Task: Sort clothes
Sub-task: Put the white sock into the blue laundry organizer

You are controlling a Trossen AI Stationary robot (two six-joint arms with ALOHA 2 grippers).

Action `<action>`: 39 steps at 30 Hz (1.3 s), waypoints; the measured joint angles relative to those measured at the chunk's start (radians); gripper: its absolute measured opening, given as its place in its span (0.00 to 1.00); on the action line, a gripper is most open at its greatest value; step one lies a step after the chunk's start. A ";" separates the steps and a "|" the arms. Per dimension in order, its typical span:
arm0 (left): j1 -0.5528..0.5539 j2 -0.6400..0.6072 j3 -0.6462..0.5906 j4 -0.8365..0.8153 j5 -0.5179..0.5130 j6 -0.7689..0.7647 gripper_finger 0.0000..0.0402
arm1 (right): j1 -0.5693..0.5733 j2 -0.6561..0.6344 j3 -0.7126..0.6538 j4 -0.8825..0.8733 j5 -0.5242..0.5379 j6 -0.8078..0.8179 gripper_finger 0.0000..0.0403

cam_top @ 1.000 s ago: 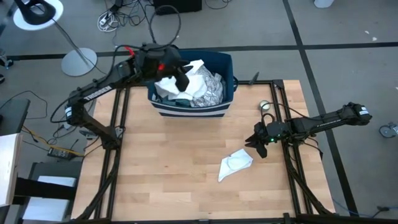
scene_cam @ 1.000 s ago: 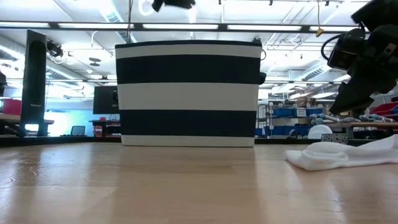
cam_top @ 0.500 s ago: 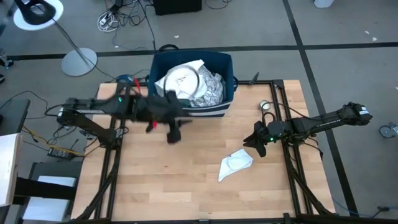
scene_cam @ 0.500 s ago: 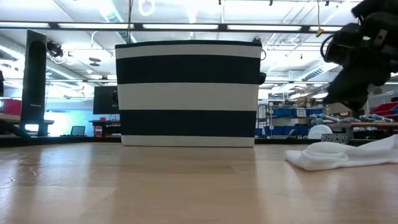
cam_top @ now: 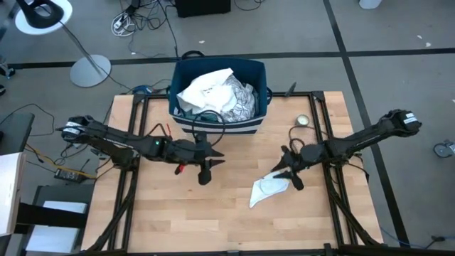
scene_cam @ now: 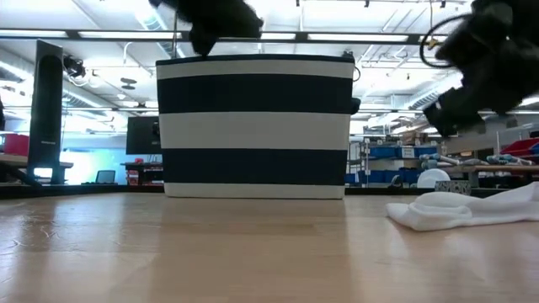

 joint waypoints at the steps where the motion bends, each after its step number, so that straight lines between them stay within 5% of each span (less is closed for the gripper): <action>1: 0.000 0.000 -0.022 0.018 0.000 -0.016 0.26 | 0.013 0.035 0.000 -0.012 0.005 -0.001 0.31; 13: -0.026 -0.002 -0.208 0.238 -0.009 -0.075 0.26 | 0.115 0.437 0.045 0.016 0.162 -0.009 0.29; 17: -0.030 -0.064 -0.299 0.355 -0.032 -0.075 0.26 | 0.126 0.530 0.128 0.004 0.189 -0.055 0.08; 27: -0.031 -0.296 -0.523 0.466 -0.044 -0.077 0.26 | 0.091 0.439 0.526 -0.484 0.304 -0.298 0.02; 39: -0.030 -0.299 -0.590 0.462 -0.057 -0.073 0.26 | -0.110 0.396 1.086 -0.488 0.407 -0.773 0.01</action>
